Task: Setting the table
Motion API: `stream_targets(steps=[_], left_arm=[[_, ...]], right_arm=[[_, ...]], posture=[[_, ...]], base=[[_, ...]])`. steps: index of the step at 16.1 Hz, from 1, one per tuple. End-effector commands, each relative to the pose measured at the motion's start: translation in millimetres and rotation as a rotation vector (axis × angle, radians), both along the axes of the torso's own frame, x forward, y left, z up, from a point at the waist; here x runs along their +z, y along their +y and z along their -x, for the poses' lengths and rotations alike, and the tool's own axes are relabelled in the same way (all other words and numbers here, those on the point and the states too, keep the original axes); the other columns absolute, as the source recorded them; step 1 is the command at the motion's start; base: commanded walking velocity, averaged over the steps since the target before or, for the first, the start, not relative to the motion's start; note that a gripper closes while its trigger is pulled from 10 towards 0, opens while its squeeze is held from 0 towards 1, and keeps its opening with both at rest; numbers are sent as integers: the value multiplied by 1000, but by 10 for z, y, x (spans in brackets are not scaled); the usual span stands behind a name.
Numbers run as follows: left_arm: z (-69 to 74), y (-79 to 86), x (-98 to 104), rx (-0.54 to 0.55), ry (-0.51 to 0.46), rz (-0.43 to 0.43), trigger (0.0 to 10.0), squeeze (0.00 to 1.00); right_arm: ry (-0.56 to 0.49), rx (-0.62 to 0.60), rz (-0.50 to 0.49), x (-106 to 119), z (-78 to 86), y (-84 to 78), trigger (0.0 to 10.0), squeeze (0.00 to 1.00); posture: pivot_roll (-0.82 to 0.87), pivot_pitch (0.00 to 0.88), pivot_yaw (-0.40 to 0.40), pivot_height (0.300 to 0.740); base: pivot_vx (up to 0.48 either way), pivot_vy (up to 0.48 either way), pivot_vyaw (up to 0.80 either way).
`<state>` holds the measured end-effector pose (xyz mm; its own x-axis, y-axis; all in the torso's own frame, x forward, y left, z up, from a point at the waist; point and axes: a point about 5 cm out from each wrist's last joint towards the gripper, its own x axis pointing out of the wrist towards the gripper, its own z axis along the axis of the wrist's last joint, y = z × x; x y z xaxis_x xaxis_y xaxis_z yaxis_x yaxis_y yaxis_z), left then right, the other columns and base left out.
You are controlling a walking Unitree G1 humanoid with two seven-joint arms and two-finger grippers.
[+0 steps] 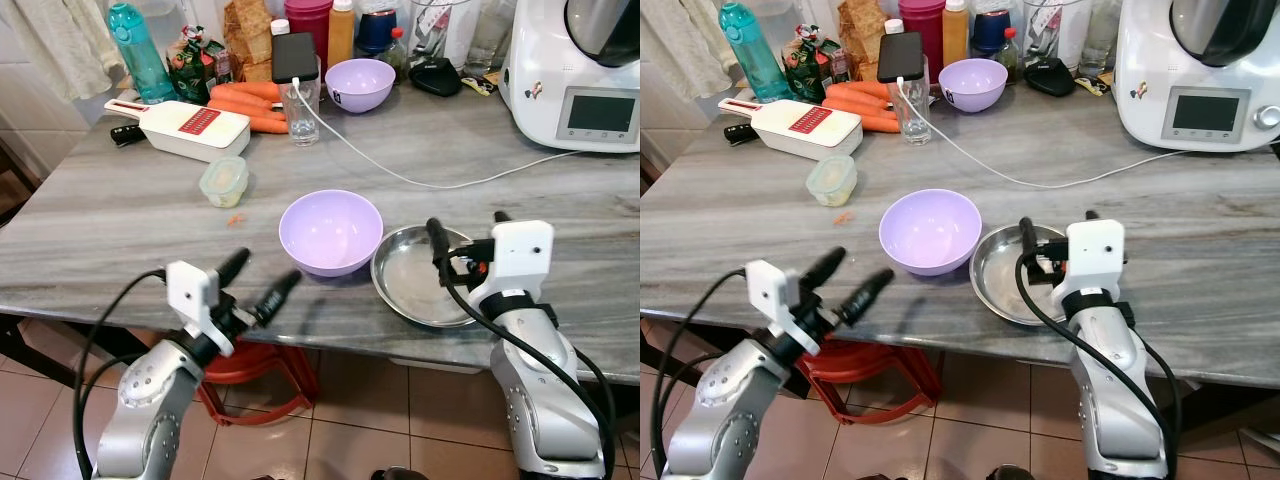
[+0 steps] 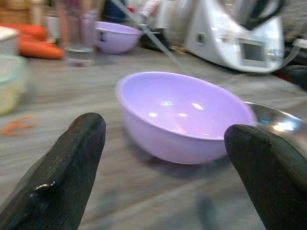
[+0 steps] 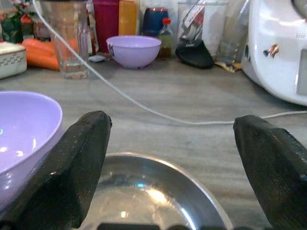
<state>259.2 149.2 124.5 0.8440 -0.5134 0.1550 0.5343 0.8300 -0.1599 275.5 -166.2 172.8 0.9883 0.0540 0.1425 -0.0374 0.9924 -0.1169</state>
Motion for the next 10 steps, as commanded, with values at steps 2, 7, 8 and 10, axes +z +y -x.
stream_targets(steps=[2, 7, 8, 10], left_arm=[[-22, 91, -43, 90, 23, -35, 10000, 0], [-170, 193, -57, 305, 53, -107, 10000, 0], [-193, 203, -46, 335, 51, -119, 10000, 0], [-214, 197, -40, 364, 55, -126, 10000, 0]], right_arm=[[0, 1, -14, -20, 29, 4, 10000, 0], [5, -16, -25, -49, 39, -29, 10000, 0], [1, -15, -27, -41, 39, -21, 10000, 0], [-5, -18, -35, -34, 39, -21, 10000, 0]], posture=[[-81, 109, 77, 740], [-81, 112, 83, 740], [-84, 114, 86, 740], [-84, 114, 86, 740]], base=[[0, 0, 0], [0, 0, -470], [0, 0, -800], [0, 0, -678]])
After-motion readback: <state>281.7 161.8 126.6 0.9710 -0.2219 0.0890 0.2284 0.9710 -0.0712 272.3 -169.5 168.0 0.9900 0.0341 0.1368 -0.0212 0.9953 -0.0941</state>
